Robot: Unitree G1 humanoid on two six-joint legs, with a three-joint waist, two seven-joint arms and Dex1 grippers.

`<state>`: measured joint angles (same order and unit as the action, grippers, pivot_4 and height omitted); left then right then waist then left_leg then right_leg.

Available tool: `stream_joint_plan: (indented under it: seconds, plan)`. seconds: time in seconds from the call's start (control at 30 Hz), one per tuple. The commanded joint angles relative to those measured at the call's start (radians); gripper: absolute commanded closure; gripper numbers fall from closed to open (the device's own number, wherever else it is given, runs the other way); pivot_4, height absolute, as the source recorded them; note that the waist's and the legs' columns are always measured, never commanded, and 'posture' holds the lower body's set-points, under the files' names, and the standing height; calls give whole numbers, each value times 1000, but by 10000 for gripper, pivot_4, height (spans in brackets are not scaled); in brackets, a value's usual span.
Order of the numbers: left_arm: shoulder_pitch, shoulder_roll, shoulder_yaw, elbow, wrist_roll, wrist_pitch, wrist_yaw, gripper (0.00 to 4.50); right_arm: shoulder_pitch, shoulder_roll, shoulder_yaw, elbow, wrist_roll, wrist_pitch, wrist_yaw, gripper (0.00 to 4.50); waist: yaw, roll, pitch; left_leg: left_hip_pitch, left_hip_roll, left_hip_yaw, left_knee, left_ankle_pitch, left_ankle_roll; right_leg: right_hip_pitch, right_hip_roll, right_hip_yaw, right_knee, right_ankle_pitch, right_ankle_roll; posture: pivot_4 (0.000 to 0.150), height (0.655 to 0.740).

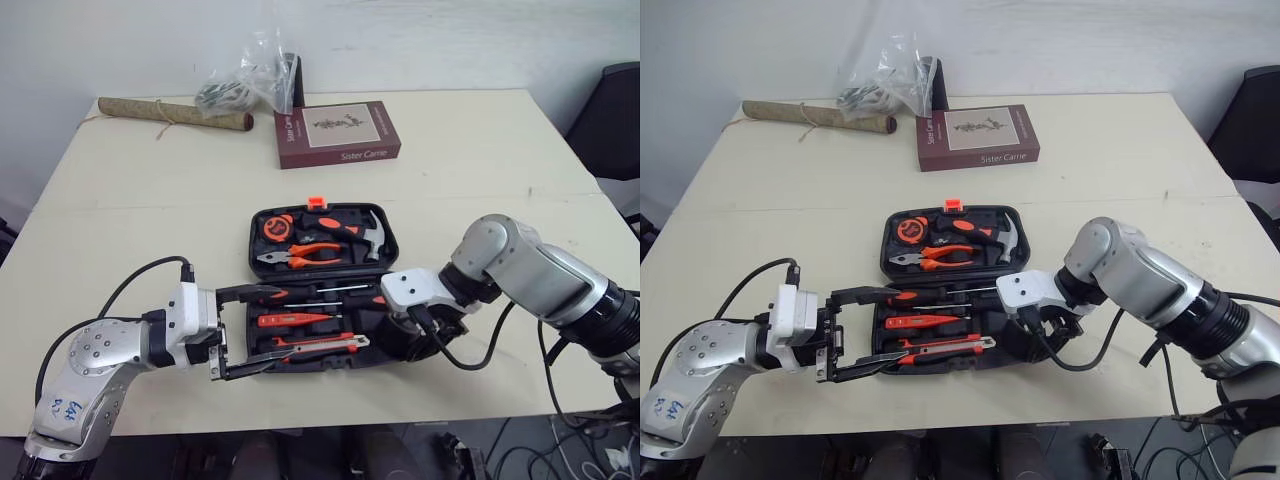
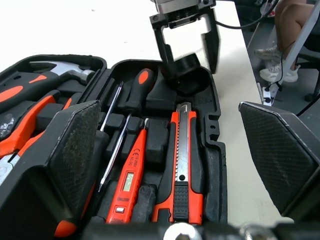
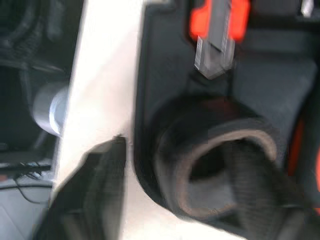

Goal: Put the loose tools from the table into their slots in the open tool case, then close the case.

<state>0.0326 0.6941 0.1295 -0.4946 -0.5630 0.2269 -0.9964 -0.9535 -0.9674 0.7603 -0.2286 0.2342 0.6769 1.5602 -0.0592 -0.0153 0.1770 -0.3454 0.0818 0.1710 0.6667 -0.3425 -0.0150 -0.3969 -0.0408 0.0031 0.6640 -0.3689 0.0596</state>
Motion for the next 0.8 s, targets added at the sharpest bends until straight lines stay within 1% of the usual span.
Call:
stream_joint_plan:
  seconds: [0.03,0.23,0.33,0.37,0.43,0.47,0.53,0.57,0.6,0.67,0.7,0.8]
  plan:
    - [-3,-2,8,-4,2,-24,-3,0,-71,-33,13,-31,101,4,54,14863,-3,0,0,0,0,0,0,0,0,0,0,0,0,0,0,1500,7400]
    - [-15,0,6,19,4,-34,-14,0,-126,-120,42,-13,246,-41,54,14863,-3,0,0,-1,0,0,-1,0,0,-1,0,-1,-1,0,0,1500,7400]
    - [-16,3,8,24,4,-40,-17,0,-41,-123,-96,24,350,-59,54,14863,-1,0,0,-1,0,0,0,0,0,-1,0,-1,-1,0,0,1500,7400]
    - [-16,3,10,24,4,-41,-18,0,-2,-110,-150,37,370,-82,54,14863,0,-1,0,-1,0,-1,0,0,0,-1,0,-1,-1,0,0,1500,7400]
    - [-13,2,14,25,5,-43,-17,0,112,-60,-292,62,476,-116,37,14863,1,-1,0,-1,0,-1,0,0,0,0,0,-1,-1,0,0,1500,7400]
    - [-12,2,15,25,6,-44,-17,0,183,-52,-347,61,504,-122,20,17176,3,-2,0,-1,0,-2,0,0,0,0,0,-2,-1,0,0,1500,7400]
    - [-12,3,17,28,8,-45,-16,0,303,-28,-411,56,475,-193,-7,23433,4,-2,0,-2,0,-2,0,0,0,1,0,-2,-2,0,0,1500,7400]
    - [-14,3,17,29,8,-43,-15,0,365,0,-435,67,440,-257,-32,28050,4,-2,0,-2,0,-3,-1,0,0,1,0,-2,-2,0,0,1500,7400]
    - [-16,4,16,29,8,-42,-15,0,403,24,-453,75,414,-301,-46,33702,5,-2,0,-3,0,-3,-1,0,0,0,0,-2,-2,0,0,1500,7400]
    - [-24,6,14,33,6,-38,-18,0,475,77,-472,118,345,-412,-69,42105,3,-2,0,-4,0,-3,1,0,1,0,0,-2,-2,0,1,1500,7400]
    - [-28,7,14,35,6,-36,-20,0,494,94,-476,133,321,-443,-69,44195,2,-2,0,-4,0,-3,1,0,1,0,0,-2,-1,1,1,1500,7400]
    - [-43,17,10,40,3,-28,-31,0,529,176,-495,219,252,-549,-113,44195,2,-2,0,-3,0,-2,1,0,0,0,1,-2,-1,1,1,1500,7400]
